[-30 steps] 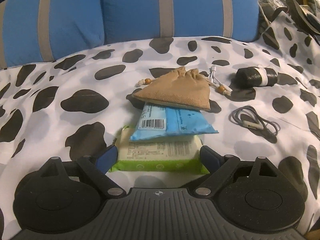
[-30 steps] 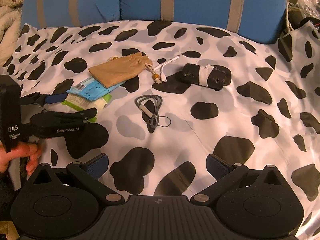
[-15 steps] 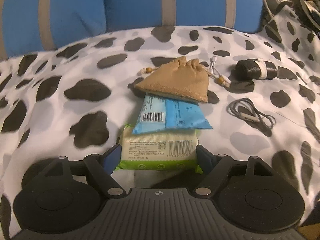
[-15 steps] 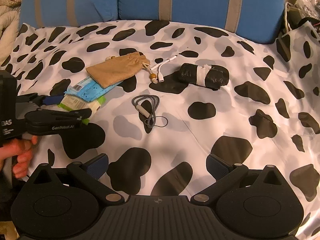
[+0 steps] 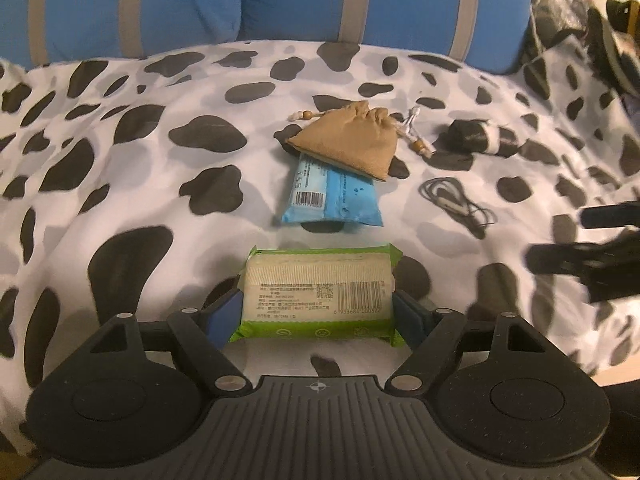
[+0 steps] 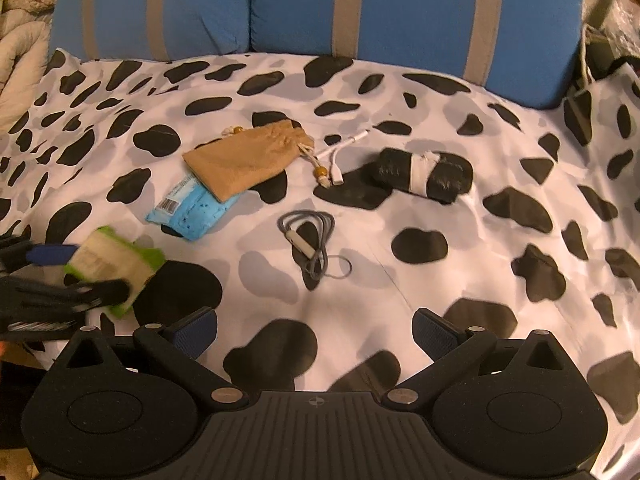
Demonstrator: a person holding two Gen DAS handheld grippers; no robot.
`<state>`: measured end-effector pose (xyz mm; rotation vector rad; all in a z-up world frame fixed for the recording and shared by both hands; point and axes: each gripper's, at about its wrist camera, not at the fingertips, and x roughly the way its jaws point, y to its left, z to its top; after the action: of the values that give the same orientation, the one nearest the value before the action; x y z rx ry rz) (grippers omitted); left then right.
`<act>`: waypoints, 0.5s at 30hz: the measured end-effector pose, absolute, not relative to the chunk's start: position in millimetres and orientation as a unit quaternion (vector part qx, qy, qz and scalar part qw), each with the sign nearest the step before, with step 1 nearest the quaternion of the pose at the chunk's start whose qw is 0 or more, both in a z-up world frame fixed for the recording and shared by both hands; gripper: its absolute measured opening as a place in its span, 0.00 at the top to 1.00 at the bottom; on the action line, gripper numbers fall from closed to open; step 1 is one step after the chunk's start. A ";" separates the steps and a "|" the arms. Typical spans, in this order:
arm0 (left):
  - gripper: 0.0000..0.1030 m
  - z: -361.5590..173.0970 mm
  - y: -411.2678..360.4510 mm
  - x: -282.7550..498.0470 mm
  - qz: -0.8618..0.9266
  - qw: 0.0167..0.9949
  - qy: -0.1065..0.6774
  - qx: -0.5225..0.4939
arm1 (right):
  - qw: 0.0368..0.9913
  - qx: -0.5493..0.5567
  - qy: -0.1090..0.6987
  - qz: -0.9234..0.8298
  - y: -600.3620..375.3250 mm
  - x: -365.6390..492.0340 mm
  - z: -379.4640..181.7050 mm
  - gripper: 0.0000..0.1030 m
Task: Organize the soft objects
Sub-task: 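Close the left gripper on the green-edged wipes pack and lift it, then grasp the grey cable with the right gripper while the left gripper holds the wipes pack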
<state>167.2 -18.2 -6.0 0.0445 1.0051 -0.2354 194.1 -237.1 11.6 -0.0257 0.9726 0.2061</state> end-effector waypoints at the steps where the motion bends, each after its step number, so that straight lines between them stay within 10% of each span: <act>1: 0.24 -2.3 -16.2 164.3 -0.115 0.870 0.480 0.015 | 0.880 -0.015 0.464 0.099 -236.1 195.8 10.9 0.00; 15: 0.24 15.1 -8.3 151.7 -0.154 0.872 0.465 -0.006 | 0.870 -0.031 0.480 0.107 -224.7 245.6 -17.4 0.13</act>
<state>151.7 -8.3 15.1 -0.0121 0.9718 -0.3226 245.6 -224.7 -17.4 -0.0652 1.0046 0.2233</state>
